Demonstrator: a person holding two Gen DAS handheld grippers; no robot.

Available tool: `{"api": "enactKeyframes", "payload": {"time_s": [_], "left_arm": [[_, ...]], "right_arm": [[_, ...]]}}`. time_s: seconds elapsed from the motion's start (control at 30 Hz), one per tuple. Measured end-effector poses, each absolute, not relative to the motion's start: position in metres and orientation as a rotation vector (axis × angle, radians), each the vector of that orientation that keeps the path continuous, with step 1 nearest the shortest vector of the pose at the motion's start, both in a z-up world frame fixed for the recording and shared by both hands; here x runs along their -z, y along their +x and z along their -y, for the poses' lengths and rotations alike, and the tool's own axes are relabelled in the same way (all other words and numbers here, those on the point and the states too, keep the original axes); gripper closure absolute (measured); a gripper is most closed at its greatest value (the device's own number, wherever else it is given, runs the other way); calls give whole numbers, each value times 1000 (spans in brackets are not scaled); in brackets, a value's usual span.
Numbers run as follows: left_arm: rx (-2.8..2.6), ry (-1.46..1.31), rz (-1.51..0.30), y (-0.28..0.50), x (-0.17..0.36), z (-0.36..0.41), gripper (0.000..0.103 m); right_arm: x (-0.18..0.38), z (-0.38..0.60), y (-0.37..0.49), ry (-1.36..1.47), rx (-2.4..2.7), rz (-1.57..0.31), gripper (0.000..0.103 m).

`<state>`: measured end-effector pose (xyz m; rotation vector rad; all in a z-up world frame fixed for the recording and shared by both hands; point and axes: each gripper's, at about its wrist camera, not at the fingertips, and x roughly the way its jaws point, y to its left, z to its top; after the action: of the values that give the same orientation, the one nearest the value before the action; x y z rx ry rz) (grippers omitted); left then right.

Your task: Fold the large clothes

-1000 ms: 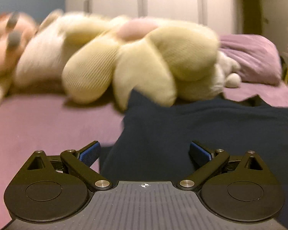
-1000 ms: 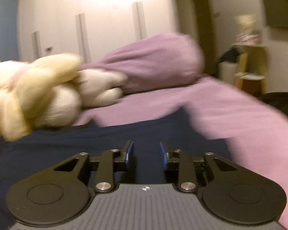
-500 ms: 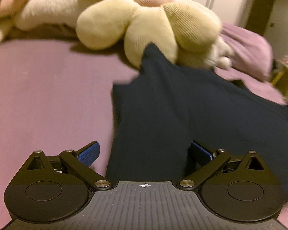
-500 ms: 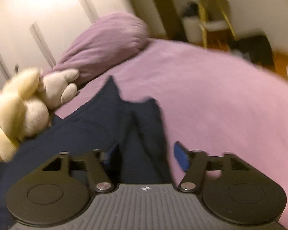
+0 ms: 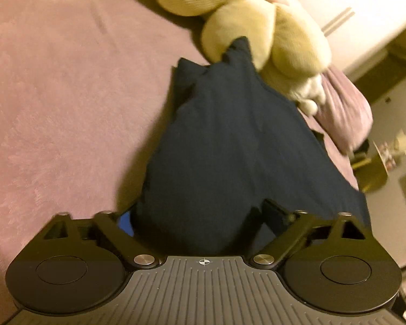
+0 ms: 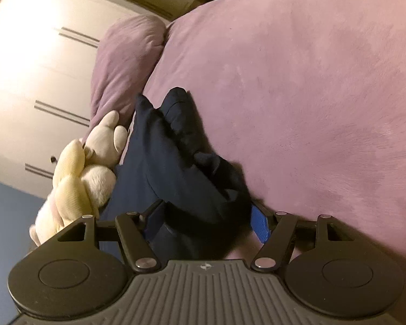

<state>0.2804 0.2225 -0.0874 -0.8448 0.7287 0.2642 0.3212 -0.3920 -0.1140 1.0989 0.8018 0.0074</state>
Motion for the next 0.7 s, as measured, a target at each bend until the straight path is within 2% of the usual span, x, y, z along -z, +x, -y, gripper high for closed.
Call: {"api": "enactKeyframes", "payload": {"time_s": [0.07, 0.1, 0.17, 0.2, 0.23, 0.3, 0.4, 0.57, 0.7], "left_arm": [[-282, -891, -724, 286, 92, -229, 24], [-282, -917, -719, 288, 94, -233, 27], [-274, -944, -718, 291, 95, -236, 41], [-264, -952, -714, 291, 93, -236, 53], [-259, -947, -708, 291, 89, -236, 59], [-243, -936, -687, 285, 77, -235, 64], [-191, -925, -643, 270, 57, -235, 69], [-137, -870, -645, 223, 28, -229, 70], [-134, -856, -707, 162, 24, -220, 70]], "right_arm": [[112, 385, 331, 1111, -8, -798, 37], [114, 384, 334, 1121, -12, -798, 46], [122, 380, 342, 1157, -10, -810, 57], [125, 379, 347, 1176, -5, -811, 63], [128, 378, 350, 1186, 4, -810, 64], [124, 373, 353, 1151, 22, -819, 72], [106, 369, 348, 1099, 6, -803, 80], [84, 373, 326, 1083, -53, -802, 82], [70, 377, 279, 1057, -88, -836, 82]]}}
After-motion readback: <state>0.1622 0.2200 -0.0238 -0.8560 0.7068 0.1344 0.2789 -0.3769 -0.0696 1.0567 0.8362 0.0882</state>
